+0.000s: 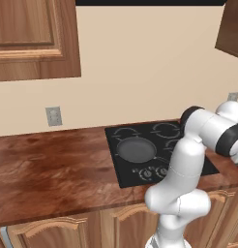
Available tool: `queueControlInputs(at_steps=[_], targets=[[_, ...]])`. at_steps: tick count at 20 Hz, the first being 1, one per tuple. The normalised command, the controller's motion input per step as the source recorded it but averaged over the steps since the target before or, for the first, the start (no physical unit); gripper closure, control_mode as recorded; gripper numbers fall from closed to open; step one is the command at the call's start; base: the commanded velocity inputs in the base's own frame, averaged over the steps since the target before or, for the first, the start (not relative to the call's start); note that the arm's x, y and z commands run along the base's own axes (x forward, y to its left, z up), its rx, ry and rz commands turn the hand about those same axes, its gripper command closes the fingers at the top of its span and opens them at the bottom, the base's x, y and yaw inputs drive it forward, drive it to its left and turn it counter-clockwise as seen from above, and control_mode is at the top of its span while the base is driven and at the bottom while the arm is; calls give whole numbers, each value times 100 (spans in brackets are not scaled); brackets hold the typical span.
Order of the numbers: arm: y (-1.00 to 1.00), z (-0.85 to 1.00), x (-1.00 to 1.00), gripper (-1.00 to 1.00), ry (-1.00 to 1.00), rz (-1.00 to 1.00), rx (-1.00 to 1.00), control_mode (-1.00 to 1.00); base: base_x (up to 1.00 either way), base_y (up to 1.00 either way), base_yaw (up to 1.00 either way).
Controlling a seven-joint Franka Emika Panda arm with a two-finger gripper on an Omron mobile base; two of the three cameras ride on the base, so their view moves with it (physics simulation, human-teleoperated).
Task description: Put the corn and bell pepper in the pan. Then turn on the front left burner and set the heat to medium.
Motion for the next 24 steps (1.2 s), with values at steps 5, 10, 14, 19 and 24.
queueControlInputs(at_steps=[5,10,14,19,24], targets=[[-2,-27,-2,-100,0,0,0,-100,0,0,0],[0,-17,0,-100,0,0,0,-100,0,0,0],[0,0,0,-100,0,0,0,-100,0,0,0],[0,-12,0,-100,0,0,0,-100,0,0,0],[1,-15,0,100,0,0,1,-100,0,0,0]])
